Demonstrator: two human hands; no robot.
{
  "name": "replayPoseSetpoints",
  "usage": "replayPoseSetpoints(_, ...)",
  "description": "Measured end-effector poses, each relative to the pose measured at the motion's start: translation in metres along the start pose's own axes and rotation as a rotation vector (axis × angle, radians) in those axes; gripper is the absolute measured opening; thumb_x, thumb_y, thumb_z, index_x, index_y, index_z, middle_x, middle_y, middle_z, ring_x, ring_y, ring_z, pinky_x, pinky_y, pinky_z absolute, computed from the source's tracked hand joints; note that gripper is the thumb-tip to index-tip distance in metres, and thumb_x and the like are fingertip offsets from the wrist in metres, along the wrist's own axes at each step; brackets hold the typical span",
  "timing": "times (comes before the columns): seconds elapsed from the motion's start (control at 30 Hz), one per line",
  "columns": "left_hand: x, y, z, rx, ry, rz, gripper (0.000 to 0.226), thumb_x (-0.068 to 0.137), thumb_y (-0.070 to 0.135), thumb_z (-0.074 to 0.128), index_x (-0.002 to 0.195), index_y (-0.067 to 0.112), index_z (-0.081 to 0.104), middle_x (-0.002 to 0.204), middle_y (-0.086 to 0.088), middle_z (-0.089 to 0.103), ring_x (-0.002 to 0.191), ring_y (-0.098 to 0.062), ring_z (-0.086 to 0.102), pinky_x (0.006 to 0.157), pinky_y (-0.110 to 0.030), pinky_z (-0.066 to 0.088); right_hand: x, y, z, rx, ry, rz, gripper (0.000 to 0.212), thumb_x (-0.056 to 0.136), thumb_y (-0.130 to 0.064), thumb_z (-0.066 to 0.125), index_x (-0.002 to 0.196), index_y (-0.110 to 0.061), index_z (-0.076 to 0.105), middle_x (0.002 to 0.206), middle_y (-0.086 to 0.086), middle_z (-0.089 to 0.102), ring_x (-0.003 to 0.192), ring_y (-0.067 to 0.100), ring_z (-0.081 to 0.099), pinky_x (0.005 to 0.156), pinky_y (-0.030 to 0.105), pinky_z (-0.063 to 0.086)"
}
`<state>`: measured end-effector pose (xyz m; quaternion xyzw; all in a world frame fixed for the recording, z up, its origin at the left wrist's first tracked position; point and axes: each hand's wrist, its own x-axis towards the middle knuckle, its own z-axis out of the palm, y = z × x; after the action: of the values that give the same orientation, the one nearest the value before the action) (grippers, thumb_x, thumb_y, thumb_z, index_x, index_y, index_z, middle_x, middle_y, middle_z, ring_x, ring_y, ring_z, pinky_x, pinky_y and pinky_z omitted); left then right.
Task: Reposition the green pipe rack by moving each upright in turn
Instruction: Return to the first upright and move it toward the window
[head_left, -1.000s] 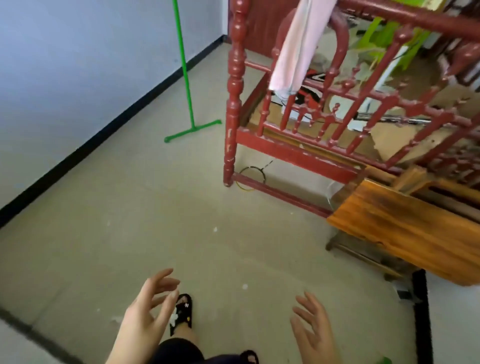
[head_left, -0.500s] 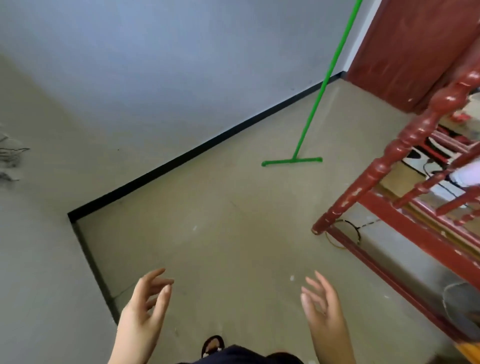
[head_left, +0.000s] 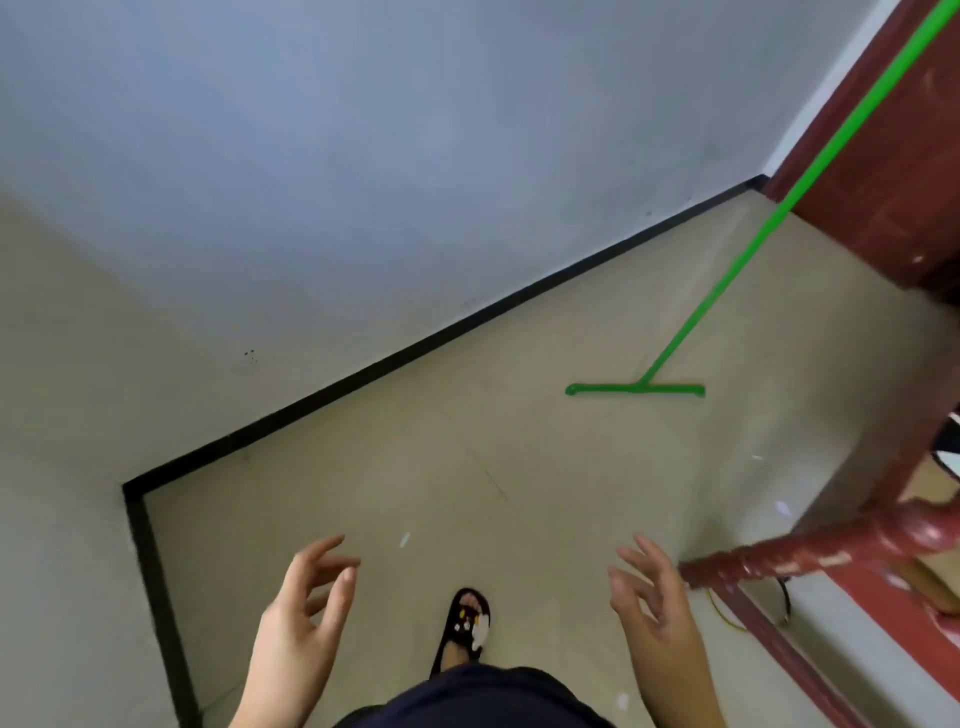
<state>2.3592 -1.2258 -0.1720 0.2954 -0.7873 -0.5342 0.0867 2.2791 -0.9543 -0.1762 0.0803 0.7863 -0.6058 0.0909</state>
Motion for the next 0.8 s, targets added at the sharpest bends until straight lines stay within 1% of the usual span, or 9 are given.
replayPoseSetpoints(0.07,0.045,0.023,0.007,-0.011,0.024,0.014,0.046,0.082,0.022,0.062,0.087,0.065,0.047,0.089,0.03,0.065,0.083,0.009,0.062,0.071,0.002,0.043,0.052,-0.029,0.013,-0.011,-0.009,-0.035,0.041,0.085,-0.011,0.055,0.108,-0.044,0.046,0.105,-0.021,0.062,0.094,-0.003,0.059,0.073,0.011,0.05)
replayPoseSetpoints(0.13,0.089,0.035,0.017,-0.024,0.018,0.019,0.048,0.084,0.018,0.062,0.088,0.064,0.048,0.091,0.03,0.064,0.084,0.01,0.062,0.071,0.003,0.042,0.1,-0.045,0.026,-0.026,-0.038,-0.049,0.041,0.085,-0.013,0.055,0.106,-0.048,0.045,0.104,-0.021,0.062,0.096,-0.001,0.058,0.075,0.008,0.049)
replayPoseSetpoints(0.27,0.197,0.06,0.036,-0.005,-0.018,0.028,0.051,0.086,0.011,0.056,0.09,0.061,0.048,0.1,0.029,0.062,0.086,0.011,0.061,0.07,0.004,0.041,0.194,-0.072,0.056,-0.044,-0.034,-0.032,0.039,0.085,-0.018,0.055,0.106,-0.049,0.045,0.107,-0.018,0.061,0.097,-0.003,0.058,0.078,0.024,0.051)
replayPoseSetpoints(0.33,0.209,0.068,0.041,-0.008,-0.048,-0.012,0.044,0.086,0.012,0.056,0.093,0.055,0.049,0.1,0.029,0.062,0.088,0.01,0.061,0.071,0.003,0.042,0.202,-0.081,0.062,-0.02,-0.028,-0.004,0.04,0.085,-0.018,0.055,0.107,-0.05,0.045,0.108,-0.022,0.06,0.098,-0.001,0.058,0.084,0.031,0.048)
replayPoseSetpoints(0.47,0.343,0.1,0.058,0.015,-0.147,0.056,0.032,0.087,0.014,0.054,0.102,0.041,0.048,0.087,0.005,0.069,0.087,-0.007,0.065,0.082,-0.019,0.047,0.299,-0.102,0.103,0.025,0.128,0.024,0.038,0.086,-0.017,0.053,0.107,-0.048,0.044,0.114,-0.013,0.057,0.101,0.006,0.059,0.091,0.042,0.049)
replayPoseSetpoints(0.53,0.41,0.127,0.064,0.023,-0.225,0.1,0.029,0.088,0.014,0.052,0.109,0.033,0.047,0.094,0.006,0.065,0.089,-0.007,0.062,0.085,-0.028,0.047,0.342,-0.12,0.126,0.063,0.194,0.023,0.036,0.087,-0.02,0.051,0.108,-0.049,0.043,0.117,-0.012,0.056,0.105,0.012,0.058,0.093,0.044,0.048)
replayPoseSetpoints(0.6,0.471,0.153,0.073,0.024,-0.275,0.131,0.029,0.088,0.012,0.051,0.106,0.035,0.047,0.097,0.004,0.064,0.089,-0.009,0.062,0.087,-0.032,0.047,0.383,-0.138,0.143,0.123,0.258,0.038,0.036,0.087,-0.02,0.051,0.108,-0.048,0.044,0.116,-0.013,0.056,0.105,0.01,0.058,0.094,0.044,0.047)
replayPoseSetpoints(0.7,0.543,0.183,0.097,0.071,-0.378,0.178,0.035,0.089,0.009,0.049,0.099,0.043,0.045,0.095,0.001,0.064,0.09,0.003,0.06,0.077,-0.015,0.049,0.43,-0.161,0.16,0.164,0.326,0.073,0.039,0.086,-0.015,0.053,0.107,-0.047,0.047,0.115,-0.013,0.057,0.099,0.003,0.059,0.092,0.042,0.048)
replayPoseSetpoints(0.8,0.598,0.208,0.132,0.115,-0.49,0.195,0.037,0.089,0.008,0.05,0.097,0.044,0.048,0.09,0.001,0.066,0.09,0.007,0.058,0.072,-0.001,0.046,0.467,-0.17,0.159,0.191,0.454,0.135,0.041,0.086,-0.012,0.053,0.105,-0.048,0.047,0.113,-0.014,0.058,0.099,0.009,0.06,0.089,0.041,0.047)
